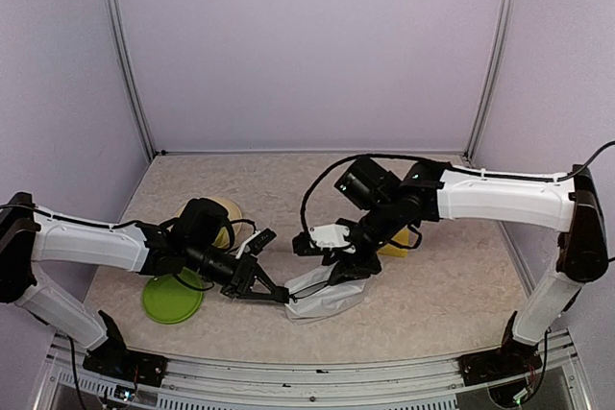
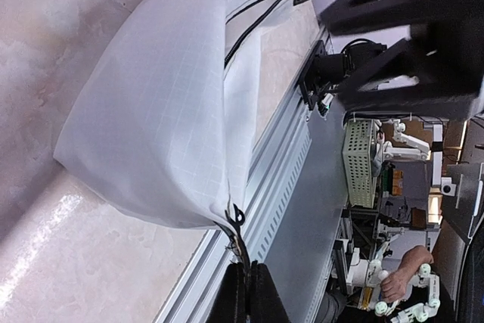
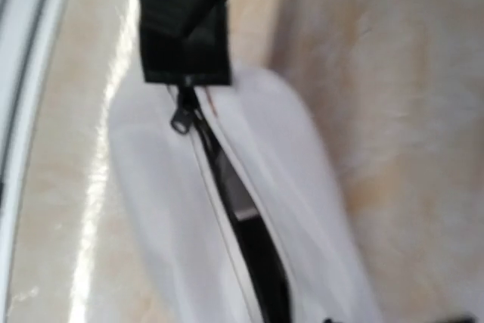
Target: Sort the hair-cutting tools
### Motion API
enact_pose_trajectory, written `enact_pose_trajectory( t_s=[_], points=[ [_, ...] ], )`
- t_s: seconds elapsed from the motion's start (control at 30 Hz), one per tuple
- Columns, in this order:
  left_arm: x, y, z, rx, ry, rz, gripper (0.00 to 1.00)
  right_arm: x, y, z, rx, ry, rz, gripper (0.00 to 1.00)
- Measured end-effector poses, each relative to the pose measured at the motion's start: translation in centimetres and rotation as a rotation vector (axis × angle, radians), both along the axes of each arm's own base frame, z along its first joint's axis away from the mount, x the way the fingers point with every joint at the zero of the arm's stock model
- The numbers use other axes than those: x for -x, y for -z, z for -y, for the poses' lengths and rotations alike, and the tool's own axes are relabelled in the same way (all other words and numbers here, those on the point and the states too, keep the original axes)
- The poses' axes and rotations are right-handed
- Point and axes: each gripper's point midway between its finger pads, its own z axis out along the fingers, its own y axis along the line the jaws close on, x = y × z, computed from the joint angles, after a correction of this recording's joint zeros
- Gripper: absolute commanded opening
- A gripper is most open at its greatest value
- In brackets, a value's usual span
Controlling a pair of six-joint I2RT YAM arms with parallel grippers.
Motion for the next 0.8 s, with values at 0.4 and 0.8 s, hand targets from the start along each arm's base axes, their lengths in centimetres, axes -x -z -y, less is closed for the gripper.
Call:
enact_pose_trajectory(
  t_s=[0.4, 0.8],
  points=[
    [-0.1, -0.5, 0.3, -0.019, 0.065, 0.031, 0.0, -2.5, 0.4, 8.5, 0.015, 0.179, -0.129, 0.5],
    [0.2, 0.8, 0.2, -0.068, 0.121, 0.019, 0.0, -1.9, 3.2, 9.6, 0.084, 0.204, -0.194, 0.28]
  ],
)
